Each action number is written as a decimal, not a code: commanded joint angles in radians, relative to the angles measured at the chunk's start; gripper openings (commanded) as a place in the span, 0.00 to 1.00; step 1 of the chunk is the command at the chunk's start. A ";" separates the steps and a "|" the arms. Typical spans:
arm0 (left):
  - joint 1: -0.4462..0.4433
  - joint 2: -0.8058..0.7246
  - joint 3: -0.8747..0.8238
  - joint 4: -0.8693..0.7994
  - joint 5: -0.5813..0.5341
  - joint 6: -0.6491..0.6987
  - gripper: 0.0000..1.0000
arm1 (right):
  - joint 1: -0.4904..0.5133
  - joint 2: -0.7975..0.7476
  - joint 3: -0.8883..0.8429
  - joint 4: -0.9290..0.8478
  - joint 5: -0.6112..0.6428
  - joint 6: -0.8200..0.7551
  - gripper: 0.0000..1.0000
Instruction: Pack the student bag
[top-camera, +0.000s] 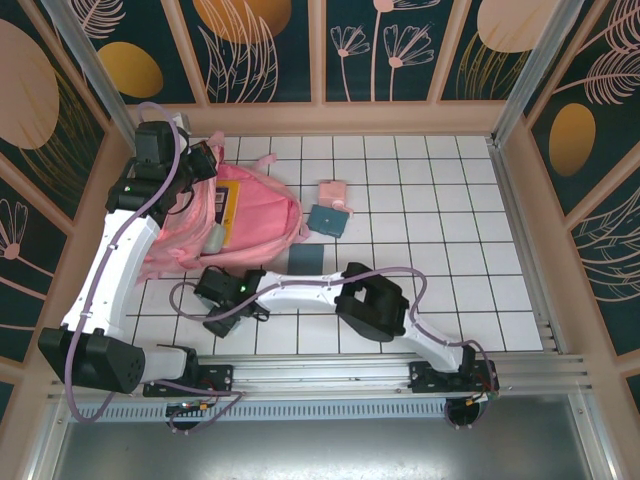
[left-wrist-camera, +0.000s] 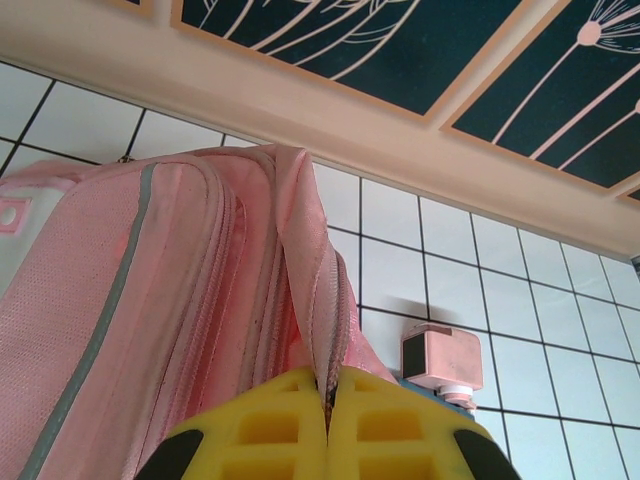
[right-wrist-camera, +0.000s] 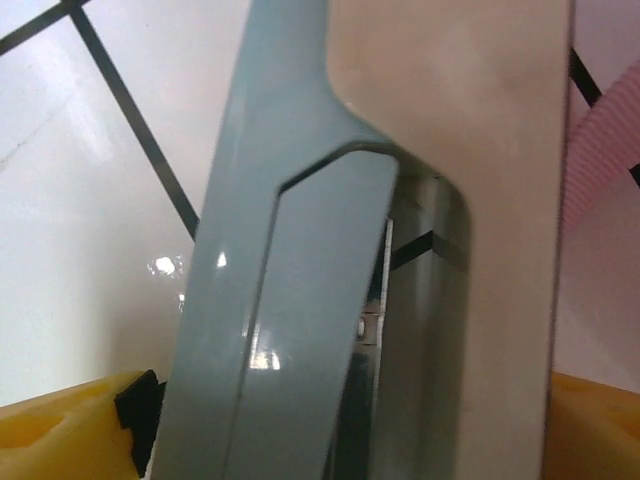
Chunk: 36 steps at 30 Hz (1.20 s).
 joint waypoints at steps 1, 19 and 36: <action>0.002 -0.016 0.052 0.084 0.005 -0.017 0.00 | 0.019 0.033 0.018 -0.056 0.103 -0.004 0.84; 0.001 -0.053 0.059 0.069 0.038 0.008 0.00 | 0.006 -0.186 -0.173 0.049 0.157 0.024 0.51; 0.001 -0.235 -0.089 -0.003 0.068 0.055 0.00 | -0.149 -0.831 -0.664 0.182 0.084 0.105 0.46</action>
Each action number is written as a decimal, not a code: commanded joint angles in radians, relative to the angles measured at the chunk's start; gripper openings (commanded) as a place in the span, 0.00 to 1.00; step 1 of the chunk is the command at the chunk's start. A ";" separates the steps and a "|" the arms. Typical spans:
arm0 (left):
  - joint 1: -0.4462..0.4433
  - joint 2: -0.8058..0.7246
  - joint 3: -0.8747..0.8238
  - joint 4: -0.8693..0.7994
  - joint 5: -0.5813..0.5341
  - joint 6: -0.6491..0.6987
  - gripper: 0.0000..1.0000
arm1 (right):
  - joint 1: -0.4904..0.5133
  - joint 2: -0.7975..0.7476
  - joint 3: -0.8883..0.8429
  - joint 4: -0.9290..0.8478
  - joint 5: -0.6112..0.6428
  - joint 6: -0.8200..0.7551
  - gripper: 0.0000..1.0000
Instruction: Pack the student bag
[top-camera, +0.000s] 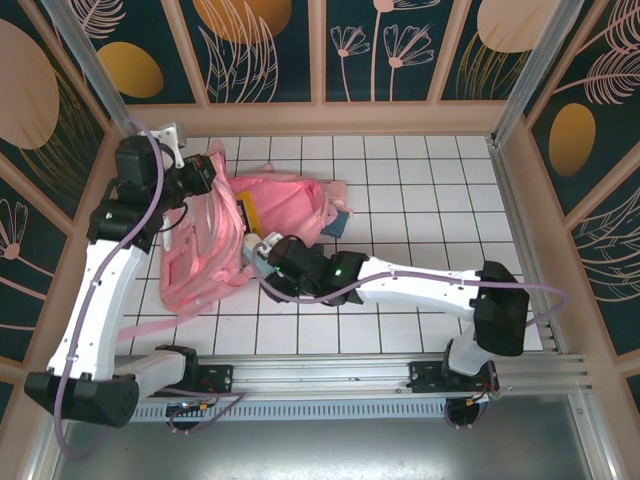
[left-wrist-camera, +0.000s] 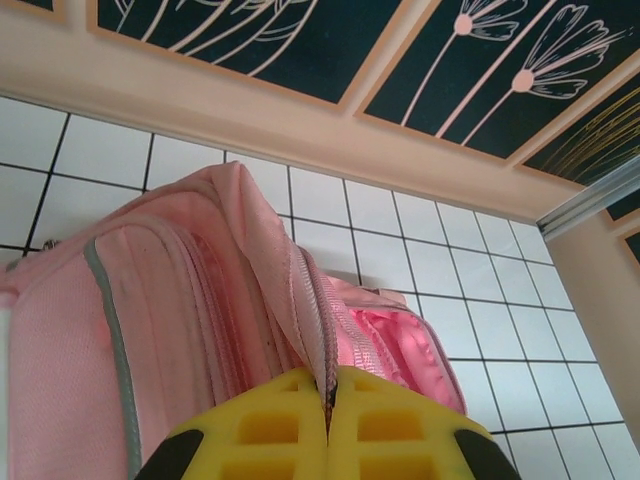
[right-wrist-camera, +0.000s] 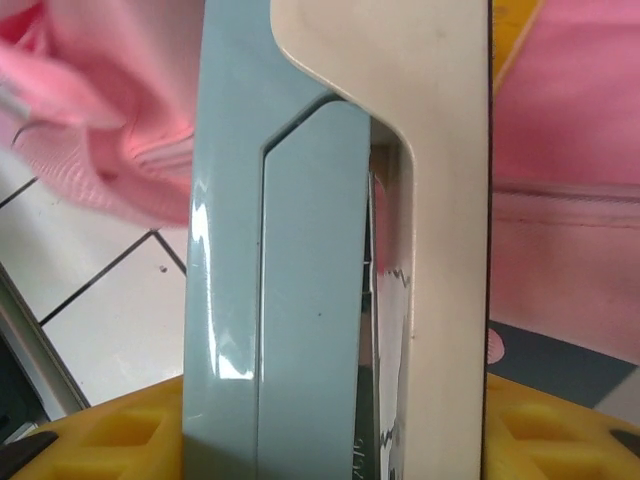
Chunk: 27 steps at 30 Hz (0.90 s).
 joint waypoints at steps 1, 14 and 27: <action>0.003 -0.049 -0.024 0.033 -0.082 0.025 0.00 | -0.037 -0.062 -0.026 0.060 -0.010 0.019 0.46; 0.003 0.084 0.081 0.087 -0.135 0.006 0.00 | -0.113 -0.193 -0.223 0.445 -0.342 0.152 0.47; 0.003 0.215 0.168 0.118 -0.181 0.007 0.00 | -0.183 -0.277 -0.370 0.586 -0.375 0.257 0.48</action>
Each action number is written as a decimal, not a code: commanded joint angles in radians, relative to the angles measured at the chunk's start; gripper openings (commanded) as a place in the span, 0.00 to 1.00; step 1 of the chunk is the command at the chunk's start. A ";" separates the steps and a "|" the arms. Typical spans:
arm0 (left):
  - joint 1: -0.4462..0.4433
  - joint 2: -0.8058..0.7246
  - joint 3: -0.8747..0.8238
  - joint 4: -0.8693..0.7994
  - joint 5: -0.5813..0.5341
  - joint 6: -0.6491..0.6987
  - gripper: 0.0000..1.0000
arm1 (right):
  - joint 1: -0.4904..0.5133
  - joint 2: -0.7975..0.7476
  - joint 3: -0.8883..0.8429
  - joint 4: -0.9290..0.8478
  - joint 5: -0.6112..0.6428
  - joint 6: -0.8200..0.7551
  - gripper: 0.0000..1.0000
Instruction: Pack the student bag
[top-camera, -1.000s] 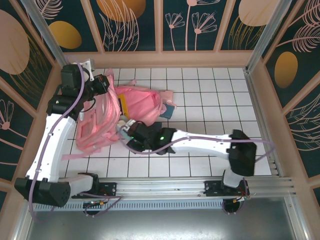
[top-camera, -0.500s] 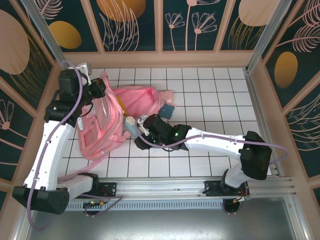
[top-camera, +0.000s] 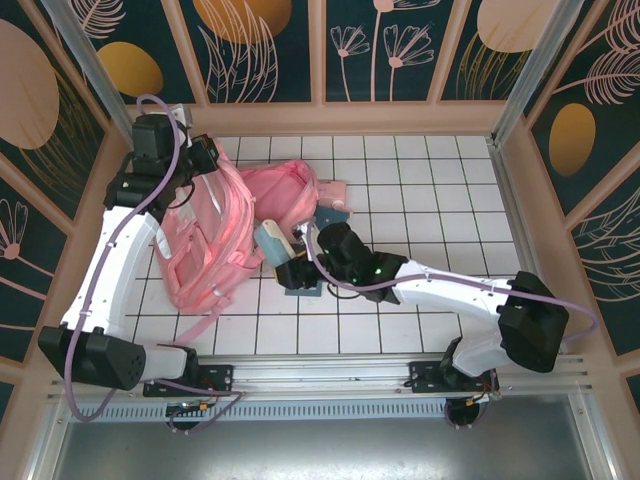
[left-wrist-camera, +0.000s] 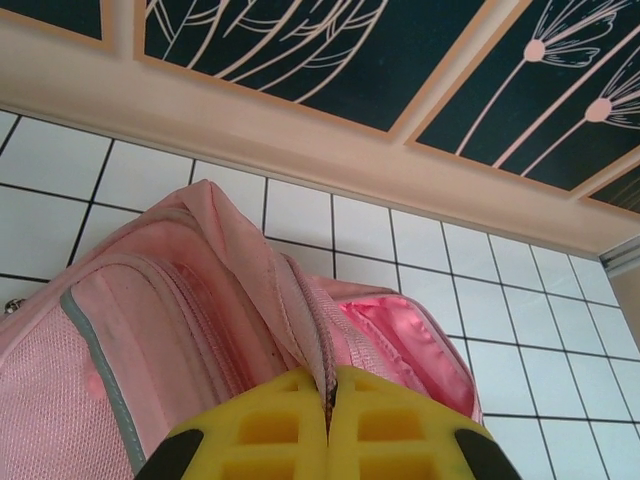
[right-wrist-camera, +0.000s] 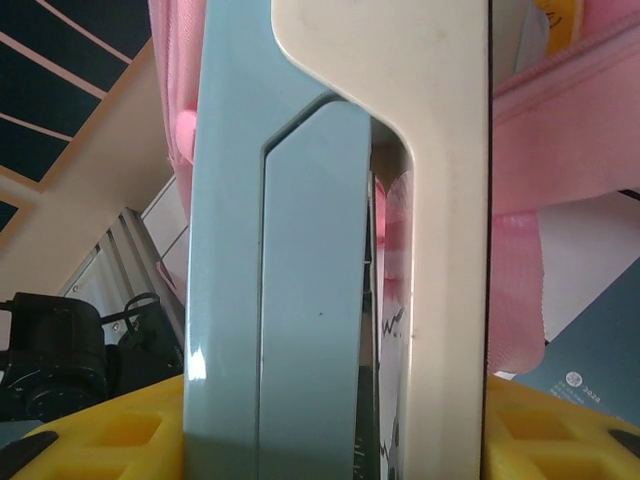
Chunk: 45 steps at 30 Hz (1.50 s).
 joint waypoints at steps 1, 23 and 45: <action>0.005 0.005 0.047 0.067 -0.087 0.004 0.00 | -0.012 -0.085 -0.032 0.113 0.007 0.018 0.48; -0.026 0.117 -0.107 0.166 0.060 0.005 0.00 | 0.070 0.235 0.002 -0.260 0.384 -0.222 0.62; -0.026 0.079 -0.063 0.139 -0.017 0.048 0.00 | 0.166 0.152 -0.061 -0.312 0.484 -0.163 0.49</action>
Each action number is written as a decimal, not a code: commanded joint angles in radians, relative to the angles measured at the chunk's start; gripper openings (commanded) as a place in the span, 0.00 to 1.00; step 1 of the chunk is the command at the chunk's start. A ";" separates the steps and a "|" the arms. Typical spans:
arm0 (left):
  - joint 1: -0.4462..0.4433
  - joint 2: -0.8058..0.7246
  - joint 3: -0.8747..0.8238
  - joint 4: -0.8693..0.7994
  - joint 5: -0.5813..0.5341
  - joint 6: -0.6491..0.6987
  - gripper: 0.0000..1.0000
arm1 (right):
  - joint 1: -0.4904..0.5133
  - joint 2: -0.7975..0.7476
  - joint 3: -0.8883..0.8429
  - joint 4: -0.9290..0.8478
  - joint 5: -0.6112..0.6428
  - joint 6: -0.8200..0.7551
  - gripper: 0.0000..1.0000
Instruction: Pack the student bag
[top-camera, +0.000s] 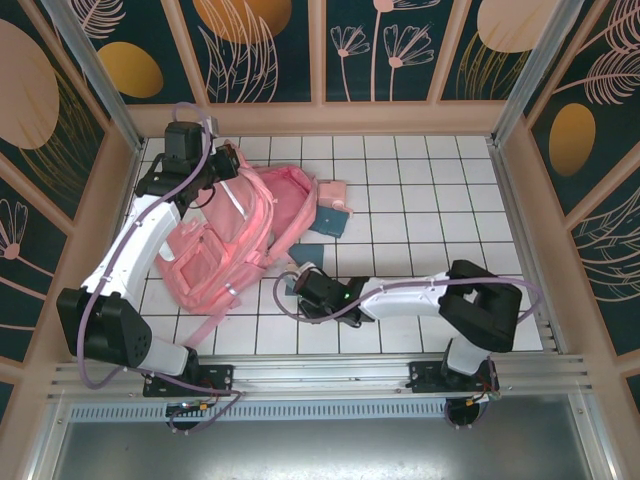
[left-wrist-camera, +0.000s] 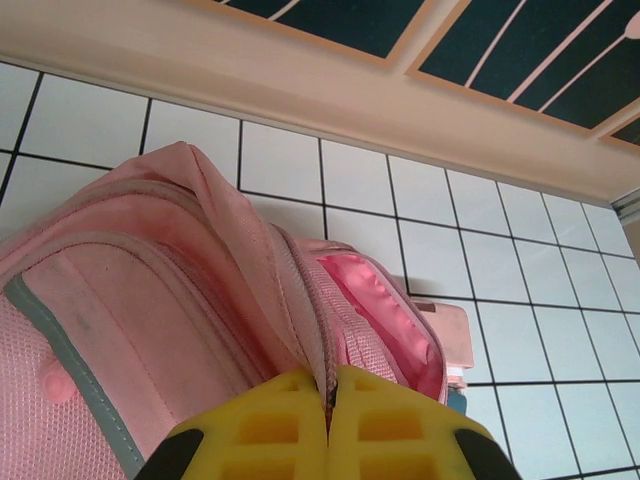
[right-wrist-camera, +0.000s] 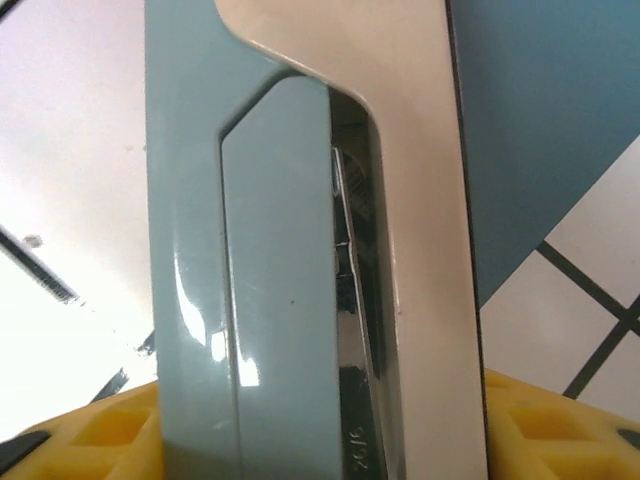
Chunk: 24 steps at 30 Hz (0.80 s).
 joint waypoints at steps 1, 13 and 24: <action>0.016 -0.033 0.047 0.001 -0.064 0.040 0.00 | 0.008 -0.114 -0.022 -0.043 0.029 0.021 0.46; 0.017 0.007 0.186 -0.056 -0.126 0.109 0.00 | -0.090 -0.406 -0.051 -0.056 -0.002 0.043 0.35; -0.062 0.068 0.366 -0.211 -0.132 0.306 0.00 | -0.433 -0.242 0.236 -0.049 -0.106 0.027 0.31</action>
